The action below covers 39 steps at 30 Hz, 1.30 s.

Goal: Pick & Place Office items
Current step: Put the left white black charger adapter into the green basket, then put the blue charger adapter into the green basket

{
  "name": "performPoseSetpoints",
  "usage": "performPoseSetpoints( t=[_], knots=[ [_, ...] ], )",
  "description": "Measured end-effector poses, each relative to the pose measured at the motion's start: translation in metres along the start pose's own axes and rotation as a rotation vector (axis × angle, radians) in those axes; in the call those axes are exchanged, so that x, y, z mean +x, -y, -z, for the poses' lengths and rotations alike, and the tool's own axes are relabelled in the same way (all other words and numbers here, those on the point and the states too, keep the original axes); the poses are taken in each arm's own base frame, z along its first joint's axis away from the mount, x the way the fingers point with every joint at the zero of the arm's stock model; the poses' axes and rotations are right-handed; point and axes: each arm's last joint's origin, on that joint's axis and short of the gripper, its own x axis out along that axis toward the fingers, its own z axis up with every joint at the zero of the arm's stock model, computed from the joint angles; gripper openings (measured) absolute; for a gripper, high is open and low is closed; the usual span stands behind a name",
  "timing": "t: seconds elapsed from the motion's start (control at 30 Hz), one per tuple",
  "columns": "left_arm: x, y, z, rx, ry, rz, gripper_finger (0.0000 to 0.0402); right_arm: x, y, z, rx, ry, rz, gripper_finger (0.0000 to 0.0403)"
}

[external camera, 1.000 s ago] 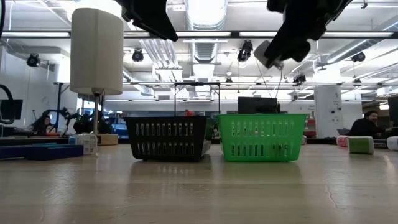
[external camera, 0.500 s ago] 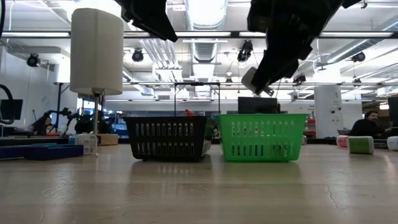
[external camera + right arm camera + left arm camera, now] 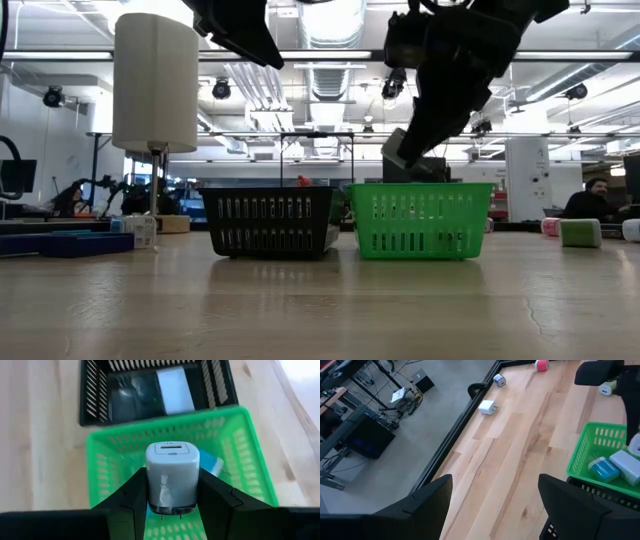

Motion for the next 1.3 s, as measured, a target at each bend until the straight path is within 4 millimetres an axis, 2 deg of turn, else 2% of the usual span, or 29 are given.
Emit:
performPoseSetpoints(
  t=[0.23,0.5,0.8,1.0,1.13,1.3],
  knots=[
    [0.000,0.000,0.001,0.002,-0.005,0.000,0.0303,0.003,0.002,0.002,0.000,-0.019,0.011,0.0125],
    [0.000,0.000,0.001,-0.003,-0.005,0.002,0.0303,0.003,0.002,0.003,-0.014,-0.029,0.013,0.0204],
    [0.000,0.000,0.001,-0.009,-0.005,0.002,0.0303,-0.001,0.003,0.004,-0.107,-0.043,0.017,0.0215],
    [0.000,0.000,0.001,-0.010,-0.005,0.002,0.0303,-0.028,0.010,0.008,-0.128,-0.046,0.119,0.0215],
    [0.000,0.000,0.002,-0.003,-0.018,-0.001,0.0303,-0.058,0.014,0.011,-0.137,0.008,0.142,0.0216],
    [-0.001,-0.003,0.012,0.035,-0.096,-0.019,0.0303,-0.096,0.025,0.025,-0.113,0.132,0.160,0.0216]
  ],
)
